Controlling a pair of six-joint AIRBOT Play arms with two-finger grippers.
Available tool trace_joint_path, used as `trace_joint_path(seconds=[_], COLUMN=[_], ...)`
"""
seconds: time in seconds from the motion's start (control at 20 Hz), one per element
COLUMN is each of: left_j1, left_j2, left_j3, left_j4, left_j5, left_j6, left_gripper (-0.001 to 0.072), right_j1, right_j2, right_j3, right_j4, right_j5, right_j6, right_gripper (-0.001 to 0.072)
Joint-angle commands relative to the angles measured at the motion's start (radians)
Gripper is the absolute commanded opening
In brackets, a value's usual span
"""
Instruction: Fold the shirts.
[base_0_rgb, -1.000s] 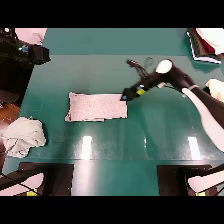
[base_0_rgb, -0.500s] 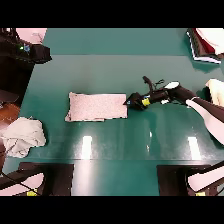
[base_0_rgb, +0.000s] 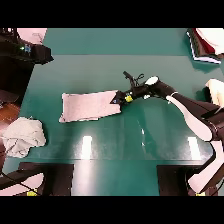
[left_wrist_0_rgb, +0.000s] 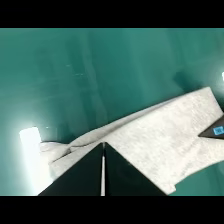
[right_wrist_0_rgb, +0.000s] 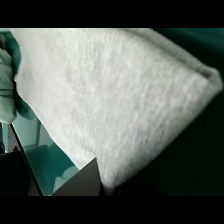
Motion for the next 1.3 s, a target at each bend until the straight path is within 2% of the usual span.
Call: trace_joint_path(seconds=[0.0,0.25,0.55,0.7,0.9,1.25], left_j1=[-0.053,-0.163,-0.289,-0.342,-0.374,-0.373], left_j2=[0.000,-0.001,-0.001,-0.001,-0.001,-0.003], left_j3=[0.000,0.000,0.000,0.000,0.000,0.000], left_j4=[-0.018,-0.018,-0.018,-0.018,-0.020,-0.022], left_j5=[-0.005,0.015,0.163,0.242,0.264,0.264], left_j6=[0.002,0.002,-0.008,-0.009,-0.009,-0.010], left_gripper=[0.0022,0.0022,0.0022,0.0022,0.0022,0.0022], right_j1=[-0.039,-0.338,-0.788,-0.977,-1.118,-1.159], right_j2=[0.026,0.260,0.484,0.477,0.400,0.306], right_j3=[0.051,-0.084,-0.113,-0.024,0.138,0.423], right_j4=[0.001,-0.003,-0.202,-0.219,-0.225,-0.225], right_j5=[0.024,0.035,0.039,0.044,0.039,0.032], right_j6=[-0.017,-0.017,-0.002,-0.003,-0.002,0.009], right_gripper=[0.0011,0.0011,0.0009,0.0009,0.0009,0.0008])
